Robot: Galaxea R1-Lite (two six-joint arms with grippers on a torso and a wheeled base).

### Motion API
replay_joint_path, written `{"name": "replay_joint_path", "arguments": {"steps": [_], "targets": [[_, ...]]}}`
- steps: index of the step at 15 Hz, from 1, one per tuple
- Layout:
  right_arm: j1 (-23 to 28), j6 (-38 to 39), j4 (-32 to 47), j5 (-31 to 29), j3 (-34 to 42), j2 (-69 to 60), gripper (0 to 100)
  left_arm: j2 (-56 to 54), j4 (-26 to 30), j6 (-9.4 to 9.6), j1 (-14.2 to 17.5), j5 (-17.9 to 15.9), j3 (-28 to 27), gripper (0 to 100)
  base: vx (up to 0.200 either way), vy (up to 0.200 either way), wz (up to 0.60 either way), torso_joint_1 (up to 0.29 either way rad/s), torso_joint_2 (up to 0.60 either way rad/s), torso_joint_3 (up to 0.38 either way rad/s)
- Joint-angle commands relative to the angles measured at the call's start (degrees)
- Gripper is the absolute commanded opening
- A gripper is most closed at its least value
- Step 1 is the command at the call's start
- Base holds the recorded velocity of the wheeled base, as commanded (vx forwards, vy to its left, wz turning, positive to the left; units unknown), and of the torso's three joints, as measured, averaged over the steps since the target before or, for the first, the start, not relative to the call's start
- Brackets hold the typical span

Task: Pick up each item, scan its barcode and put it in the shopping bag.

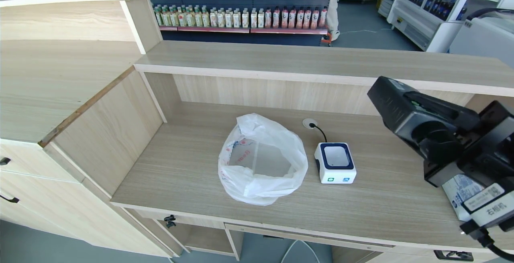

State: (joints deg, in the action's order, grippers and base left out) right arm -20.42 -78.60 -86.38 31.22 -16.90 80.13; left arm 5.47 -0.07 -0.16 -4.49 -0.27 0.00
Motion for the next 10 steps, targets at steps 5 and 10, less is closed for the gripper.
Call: {"name": "replay_joint_path", "arguments": {"steps": [5,10], "targets": [[-19.0,-12.3,1.4,-3.9,6.3,-3.8,0,0.0,0.0,-0.02,0.0,0.0,0.0,100,0.000,0.000,0.00,0.000,0.00,0.000],[-31.4,-20.9,6.1,-4.6,-1.7,-0.9,0,0.0,0.0,-0.02,0.0,0.0,0.0,100,0.000,0.000,0.00,0.000,0.00,0.000]]}}
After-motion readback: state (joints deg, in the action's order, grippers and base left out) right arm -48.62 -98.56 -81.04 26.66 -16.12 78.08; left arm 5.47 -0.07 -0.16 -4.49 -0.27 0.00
